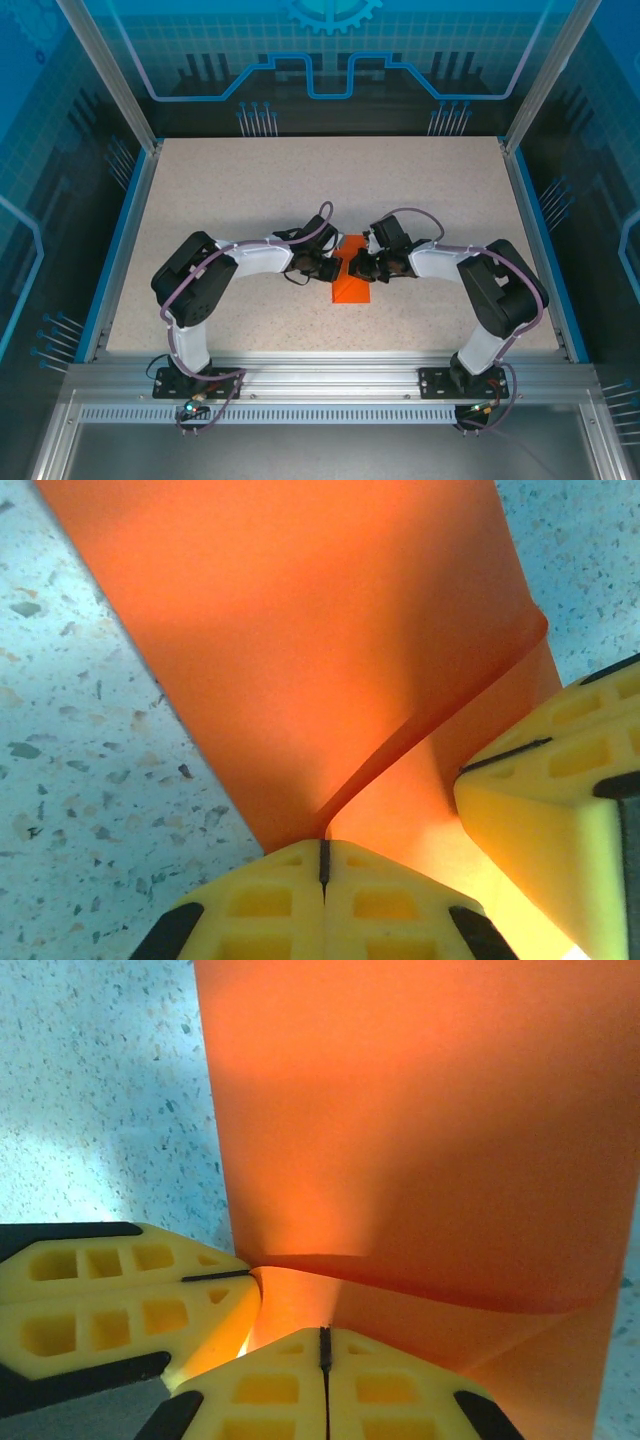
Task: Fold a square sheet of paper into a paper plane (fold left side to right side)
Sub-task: Fold the triangle a second time at the center of the table.
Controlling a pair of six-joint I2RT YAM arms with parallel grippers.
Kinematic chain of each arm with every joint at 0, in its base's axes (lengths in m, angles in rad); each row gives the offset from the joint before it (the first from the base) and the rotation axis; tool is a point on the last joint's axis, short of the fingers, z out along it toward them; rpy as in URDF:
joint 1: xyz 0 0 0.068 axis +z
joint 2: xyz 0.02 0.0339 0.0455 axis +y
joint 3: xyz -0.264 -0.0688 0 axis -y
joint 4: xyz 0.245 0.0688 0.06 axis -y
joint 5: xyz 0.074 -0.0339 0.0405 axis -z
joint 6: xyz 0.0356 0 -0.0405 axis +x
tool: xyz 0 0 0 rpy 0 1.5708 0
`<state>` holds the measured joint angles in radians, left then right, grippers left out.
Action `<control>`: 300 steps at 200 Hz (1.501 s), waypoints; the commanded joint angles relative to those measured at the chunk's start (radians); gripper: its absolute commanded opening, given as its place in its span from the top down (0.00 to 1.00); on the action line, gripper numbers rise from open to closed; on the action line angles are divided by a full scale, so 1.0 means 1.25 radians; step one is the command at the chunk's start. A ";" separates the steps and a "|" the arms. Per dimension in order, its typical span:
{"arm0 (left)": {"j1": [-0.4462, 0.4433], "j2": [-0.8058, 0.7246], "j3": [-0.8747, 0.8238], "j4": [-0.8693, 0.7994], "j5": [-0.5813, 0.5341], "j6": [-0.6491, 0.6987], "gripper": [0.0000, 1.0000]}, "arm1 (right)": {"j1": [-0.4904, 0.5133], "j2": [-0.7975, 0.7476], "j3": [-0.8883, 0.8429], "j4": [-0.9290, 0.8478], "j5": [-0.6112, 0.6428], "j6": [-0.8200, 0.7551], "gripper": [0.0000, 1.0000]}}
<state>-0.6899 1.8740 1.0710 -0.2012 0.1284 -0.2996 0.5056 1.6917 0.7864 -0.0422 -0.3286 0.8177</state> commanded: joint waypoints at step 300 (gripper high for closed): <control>-0.002 -0.064 -0.054 0.009 0.342 -0.118 0.77 | 0.008 0.017 -0.026 -0.082 0.053 -0.014 0.94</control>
<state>-0.6918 1.7718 1.0054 -0.2157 0.4999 -0.4286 0.5056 1.7000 0.7799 -0.0750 -0.2916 0.8078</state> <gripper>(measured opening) 0.233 0.064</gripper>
